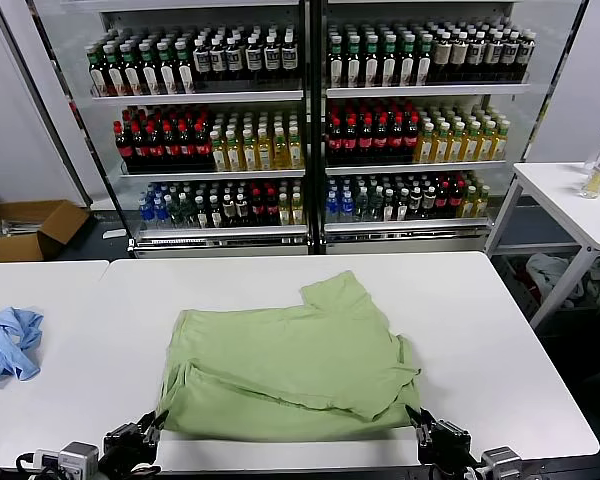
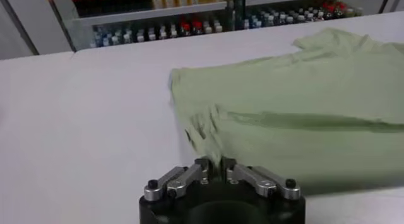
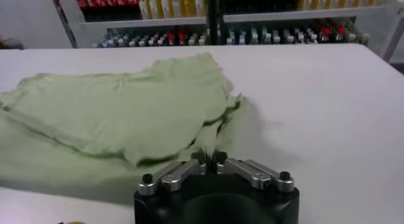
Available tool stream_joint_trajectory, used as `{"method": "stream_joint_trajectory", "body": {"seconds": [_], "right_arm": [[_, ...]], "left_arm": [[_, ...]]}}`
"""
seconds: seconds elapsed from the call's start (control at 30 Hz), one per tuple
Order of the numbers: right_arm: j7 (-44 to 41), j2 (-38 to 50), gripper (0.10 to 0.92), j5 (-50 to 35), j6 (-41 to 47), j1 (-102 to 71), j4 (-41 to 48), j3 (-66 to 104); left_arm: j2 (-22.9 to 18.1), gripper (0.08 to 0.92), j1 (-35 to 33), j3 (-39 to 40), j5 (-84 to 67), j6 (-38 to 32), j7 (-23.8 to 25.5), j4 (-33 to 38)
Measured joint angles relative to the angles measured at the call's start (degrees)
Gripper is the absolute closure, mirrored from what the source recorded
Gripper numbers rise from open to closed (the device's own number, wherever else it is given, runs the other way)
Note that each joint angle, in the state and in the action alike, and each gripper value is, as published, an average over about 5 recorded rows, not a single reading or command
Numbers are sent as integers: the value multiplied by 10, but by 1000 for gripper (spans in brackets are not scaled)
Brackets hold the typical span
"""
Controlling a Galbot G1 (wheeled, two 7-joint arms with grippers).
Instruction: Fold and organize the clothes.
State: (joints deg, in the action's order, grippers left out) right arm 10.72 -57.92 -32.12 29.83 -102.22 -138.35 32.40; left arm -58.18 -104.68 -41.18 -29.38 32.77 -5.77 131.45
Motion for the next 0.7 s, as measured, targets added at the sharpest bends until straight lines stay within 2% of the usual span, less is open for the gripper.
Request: {"method": "stream_joint_trajectory", "body": {"seconds": [0.23, 0.5, 0.7], "right_arm": [[20, 20, 473, -43, 17, 105, 23, -11], [37, 6, 247, -72, 25, 323, 167, -110], [35, -30, 204, -78, 28, 470, 305, -182]], "left_arm": [[18, 450, 53, 5, -19, -13, 1, -12], [49, 225, 199, 71, -56, -29, 11, -121], [63, 178, 320, 134, -72, -37, 32, -226]]}}
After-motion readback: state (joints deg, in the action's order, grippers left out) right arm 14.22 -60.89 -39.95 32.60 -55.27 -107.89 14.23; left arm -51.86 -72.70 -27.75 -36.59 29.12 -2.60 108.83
